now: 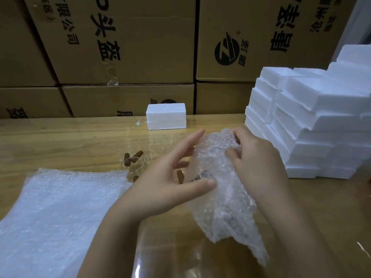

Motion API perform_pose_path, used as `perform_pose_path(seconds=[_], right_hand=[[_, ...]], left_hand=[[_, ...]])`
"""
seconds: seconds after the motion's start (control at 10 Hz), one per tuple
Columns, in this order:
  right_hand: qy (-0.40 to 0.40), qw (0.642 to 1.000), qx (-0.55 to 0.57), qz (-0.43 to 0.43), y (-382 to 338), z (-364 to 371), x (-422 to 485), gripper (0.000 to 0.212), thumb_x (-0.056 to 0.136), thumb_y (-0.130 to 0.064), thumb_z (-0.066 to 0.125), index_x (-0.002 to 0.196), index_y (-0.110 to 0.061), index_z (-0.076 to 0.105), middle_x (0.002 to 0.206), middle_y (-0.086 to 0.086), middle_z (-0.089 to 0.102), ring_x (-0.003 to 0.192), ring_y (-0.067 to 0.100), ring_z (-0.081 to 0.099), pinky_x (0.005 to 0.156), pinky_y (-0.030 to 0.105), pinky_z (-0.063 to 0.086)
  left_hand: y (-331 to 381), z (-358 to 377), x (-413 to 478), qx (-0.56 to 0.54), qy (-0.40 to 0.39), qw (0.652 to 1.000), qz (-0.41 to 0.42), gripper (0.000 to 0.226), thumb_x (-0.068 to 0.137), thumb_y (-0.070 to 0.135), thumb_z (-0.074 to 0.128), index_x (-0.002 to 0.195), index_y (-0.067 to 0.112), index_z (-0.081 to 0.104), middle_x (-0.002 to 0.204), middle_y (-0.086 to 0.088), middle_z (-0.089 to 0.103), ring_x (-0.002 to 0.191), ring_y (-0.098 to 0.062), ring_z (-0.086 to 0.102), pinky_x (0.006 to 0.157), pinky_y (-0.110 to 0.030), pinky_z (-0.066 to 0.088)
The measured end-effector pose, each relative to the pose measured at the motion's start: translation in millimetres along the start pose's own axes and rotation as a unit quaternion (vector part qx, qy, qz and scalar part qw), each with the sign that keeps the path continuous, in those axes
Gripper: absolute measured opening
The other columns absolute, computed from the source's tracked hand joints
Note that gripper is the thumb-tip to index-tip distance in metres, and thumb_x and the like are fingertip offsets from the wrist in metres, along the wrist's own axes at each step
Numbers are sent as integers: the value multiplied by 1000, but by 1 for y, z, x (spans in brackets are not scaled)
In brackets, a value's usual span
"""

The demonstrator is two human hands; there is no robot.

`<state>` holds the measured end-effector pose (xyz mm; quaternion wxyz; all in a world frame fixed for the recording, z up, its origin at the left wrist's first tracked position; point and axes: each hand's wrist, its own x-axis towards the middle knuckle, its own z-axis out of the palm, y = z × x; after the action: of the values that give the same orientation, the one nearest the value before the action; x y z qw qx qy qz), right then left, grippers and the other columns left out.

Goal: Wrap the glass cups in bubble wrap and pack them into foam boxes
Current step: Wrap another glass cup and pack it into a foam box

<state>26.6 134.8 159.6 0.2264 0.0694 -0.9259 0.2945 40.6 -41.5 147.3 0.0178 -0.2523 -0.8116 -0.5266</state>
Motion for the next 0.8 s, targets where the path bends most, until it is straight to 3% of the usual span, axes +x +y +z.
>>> perform_pose_path(seconds=[0.1,0.2,0.3,0.4,0.5,0.6,0.7,0.8], right_hand=[[0,1000,-17,3,-7,1,-2,19,90,-18,52,90,-27,35,66,-15,37,64,12,38,58,33,24],[-3,999,-46,-11,-13,4,-5,20,94,-21,51,96,-27,32,80,-13,37,79,13,34,63,32,22],[1,997,-30,-74,-19,8,-10,22,90,-18,57,105,-23,42,93,-12,41,81,7,31,62,27,18],[-9,994,54,-98,-23,11,-14,42,84,-36,62,121,-21,48,107,-14,49,89,7,46,70,24,35],[-87,980,147,-102,-19,7,-13,70,75,-69,46,134,-32,39,113,-26,42,100,-3,45,83,25,44],[-192,963,167,-93,-16,2,-13,97,57,-88,46,142,-49,19,129,-39,30,123,-13,33,102,29,38],[-182,969,149,-75,-23,8,-16,99,58,-81,54,143,-48,15,135,-35,27,126,-9,35,105,31,39],[-95,980,163,-58,-26,13,-18,69,77,-58,58,138,-39,32,126,-25,40,109,-5,48,94,31,48]], left_hand=[[3,4,1,28,42,999,-3,72,64,61,66,130,60,36,129,32,51,114,5,53,79,-23,50],[2,6,1,27,80,996,-3,60,74,47,65,129,53,42,125,24,56,101,4,59,77,-21,50],[1,6,3,55,147,988,12,52,86,18,59,128,46,47,111,18,59,72,9,55,62,-9,43],[1,2,4,48,206,977,15,51,87,5,58,119,45,52,106,21,63,81,-11,62,73,-29,54],[-2,-1,4,-24,237,971,-4,45,89,1,56,119,35,58,105,21,67,96,-18,64,84,-39,53],[-7,-1,7,-58,240,968,-39,44,95,-3,47,132,21,52,123,2,62,109,-16,61,92,-38,50],[-7,2,8,-11,237,971,-41,44,97,-1,46,136,20,49,130,-2,57,117,-20,55,97,-39,47],[-1,7,8,57,235,970,-27,46,95,-2,47,136,19,49,130,0,57,116,-18,55,97,-39,46]])
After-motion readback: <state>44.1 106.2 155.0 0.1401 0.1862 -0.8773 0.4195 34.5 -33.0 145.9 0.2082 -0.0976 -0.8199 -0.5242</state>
